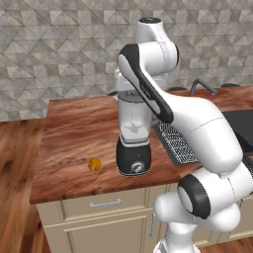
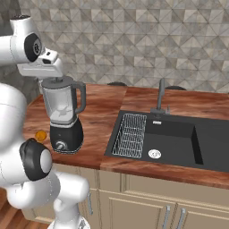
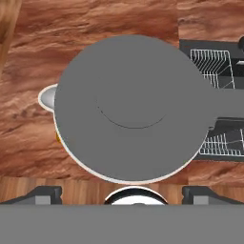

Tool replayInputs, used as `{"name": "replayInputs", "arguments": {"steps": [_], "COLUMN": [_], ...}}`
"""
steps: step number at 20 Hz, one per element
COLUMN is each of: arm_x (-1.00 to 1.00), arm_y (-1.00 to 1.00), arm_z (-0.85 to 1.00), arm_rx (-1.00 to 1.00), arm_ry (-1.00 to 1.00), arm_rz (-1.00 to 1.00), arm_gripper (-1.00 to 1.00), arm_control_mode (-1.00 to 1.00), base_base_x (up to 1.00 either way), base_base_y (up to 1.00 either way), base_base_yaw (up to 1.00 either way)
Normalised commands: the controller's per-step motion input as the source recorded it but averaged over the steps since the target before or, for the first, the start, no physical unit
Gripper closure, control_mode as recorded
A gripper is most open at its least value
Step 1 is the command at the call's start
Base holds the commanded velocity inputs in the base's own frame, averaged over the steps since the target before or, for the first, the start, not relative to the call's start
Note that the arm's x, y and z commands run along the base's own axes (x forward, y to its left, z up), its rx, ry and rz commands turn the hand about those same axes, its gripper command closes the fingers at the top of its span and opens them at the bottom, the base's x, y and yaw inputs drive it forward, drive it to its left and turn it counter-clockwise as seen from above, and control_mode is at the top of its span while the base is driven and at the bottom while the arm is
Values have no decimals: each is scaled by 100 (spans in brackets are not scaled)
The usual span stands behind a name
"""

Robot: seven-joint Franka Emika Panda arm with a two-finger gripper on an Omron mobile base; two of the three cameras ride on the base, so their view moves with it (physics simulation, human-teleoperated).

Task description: Open the blender lid, put the orange in the blender, close the lid, and start the blender.

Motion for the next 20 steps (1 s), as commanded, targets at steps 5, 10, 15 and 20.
{"name": "replayInputs", "arguments": {"steps": [5,10,15,20], "arm_x": [36,29,23,32], "arm_y": [0,0,0,0], "arm_z": [-3,-15,-18,-8], "arm_rx": [0,0,0,0], "arm_ry": [1,3,2,1], "arm_rz": [0,0,0,0], "arm_gripper": [-100,-100,-100,-100], "arm_control_mode": [-100,-100,-100,-100], "base_base_x": [0,0,0,0], "base_base_y": [0,0,0,0], "base_base_yaw": [0,0,0,0]}}
